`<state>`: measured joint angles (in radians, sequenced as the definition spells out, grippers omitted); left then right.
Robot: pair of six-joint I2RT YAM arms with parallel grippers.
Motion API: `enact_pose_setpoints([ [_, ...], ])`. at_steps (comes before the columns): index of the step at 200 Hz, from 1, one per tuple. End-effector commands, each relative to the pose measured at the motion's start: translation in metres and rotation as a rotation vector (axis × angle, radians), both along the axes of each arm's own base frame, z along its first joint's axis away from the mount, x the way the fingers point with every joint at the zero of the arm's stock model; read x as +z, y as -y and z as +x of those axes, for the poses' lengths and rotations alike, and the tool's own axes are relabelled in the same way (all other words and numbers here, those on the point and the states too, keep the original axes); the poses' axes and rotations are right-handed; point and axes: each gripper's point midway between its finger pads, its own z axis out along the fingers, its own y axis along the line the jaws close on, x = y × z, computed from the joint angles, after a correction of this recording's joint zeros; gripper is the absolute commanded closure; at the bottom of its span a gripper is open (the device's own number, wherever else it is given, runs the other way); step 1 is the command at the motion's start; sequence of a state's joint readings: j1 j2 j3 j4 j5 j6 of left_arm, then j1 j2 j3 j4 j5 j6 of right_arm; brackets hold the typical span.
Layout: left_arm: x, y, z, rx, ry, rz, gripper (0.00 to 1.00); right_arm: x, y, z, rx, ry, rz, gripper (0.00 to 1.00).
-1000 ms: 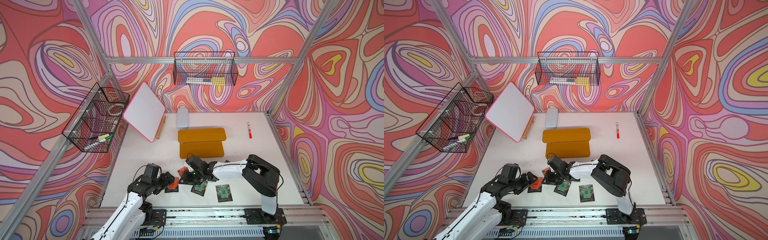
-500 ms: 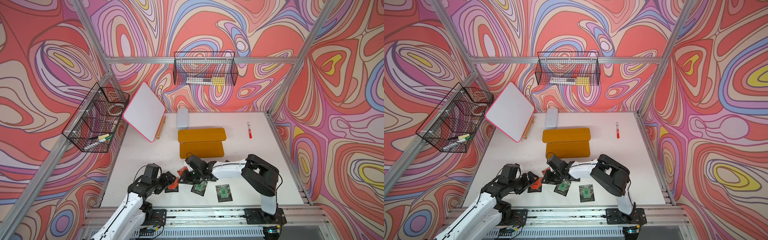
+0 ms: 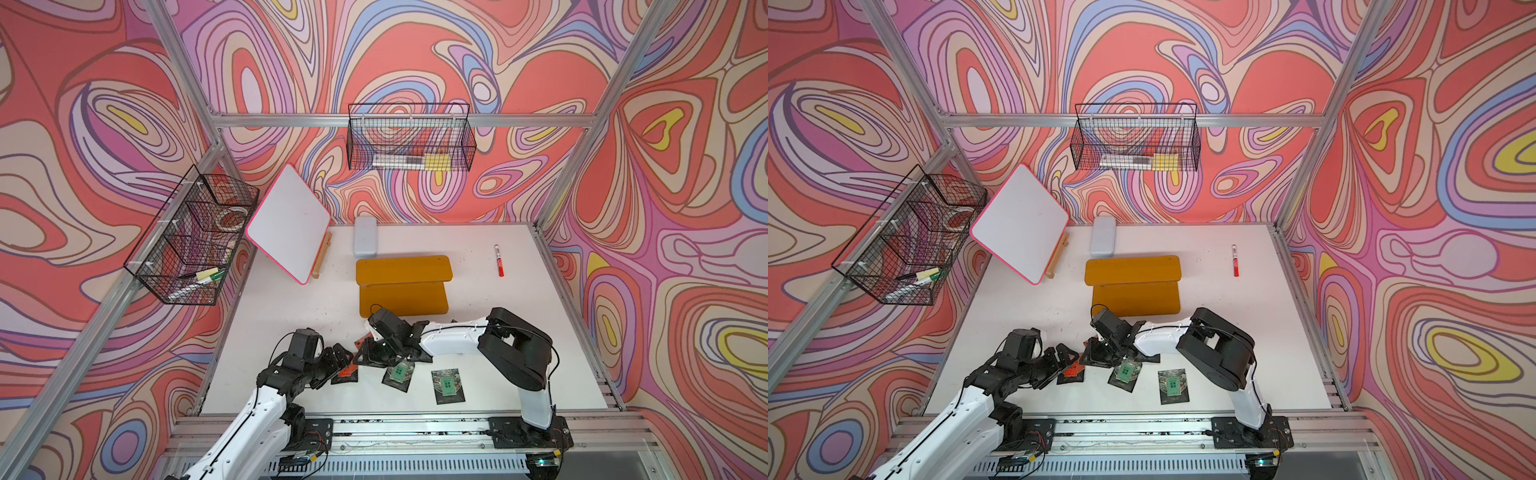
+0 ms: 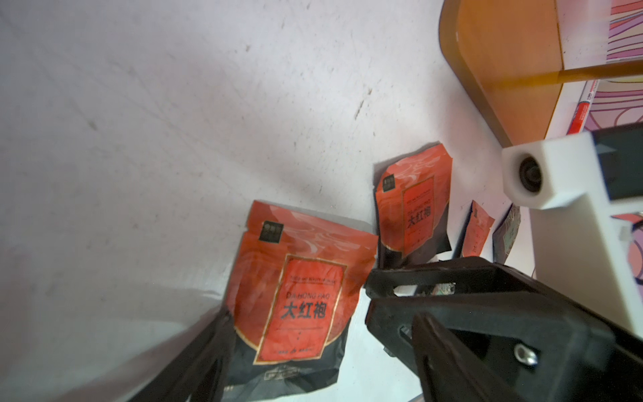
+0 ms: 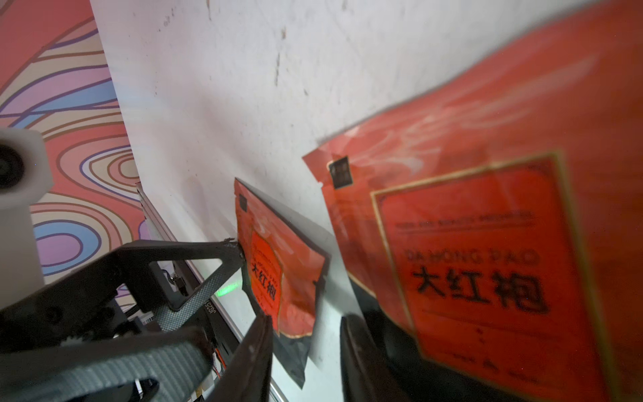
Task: Place the tea bags on the shelf by color
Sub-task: Pick up the tea bag from the center of the board.
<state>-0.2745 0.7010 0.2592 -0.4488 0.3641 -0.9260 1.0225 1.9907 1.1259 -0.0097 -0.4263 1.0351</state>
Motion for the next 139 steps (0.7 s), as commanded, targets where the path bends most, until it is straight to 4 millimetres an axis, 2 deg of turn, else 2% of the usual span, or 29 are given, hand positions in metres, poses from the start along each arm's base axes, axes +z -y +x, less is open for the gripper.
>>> enact_pose_setpoints([
  [1,-0.0107,-0.0029,-0.0076,0.008,-0.034,0.012,0.16,-0.0089,-0.0006,-0.0015,-0.011,-0.022,-0.017,0.65],
  [89,-0.014,-0.0031,-0.0081,0.013,-0.037,0.01,0.16,-0.0123,-0.008,-0.0051,-0.029,-0.073,0.04,0.66],
  [139,-0.0157,-0.0032,-0.0088,0.013,-0.04,0.011,0.16,-0.0082,-0.0091,-0.0028,-0.05,-0.069,0.068,0.71],
])
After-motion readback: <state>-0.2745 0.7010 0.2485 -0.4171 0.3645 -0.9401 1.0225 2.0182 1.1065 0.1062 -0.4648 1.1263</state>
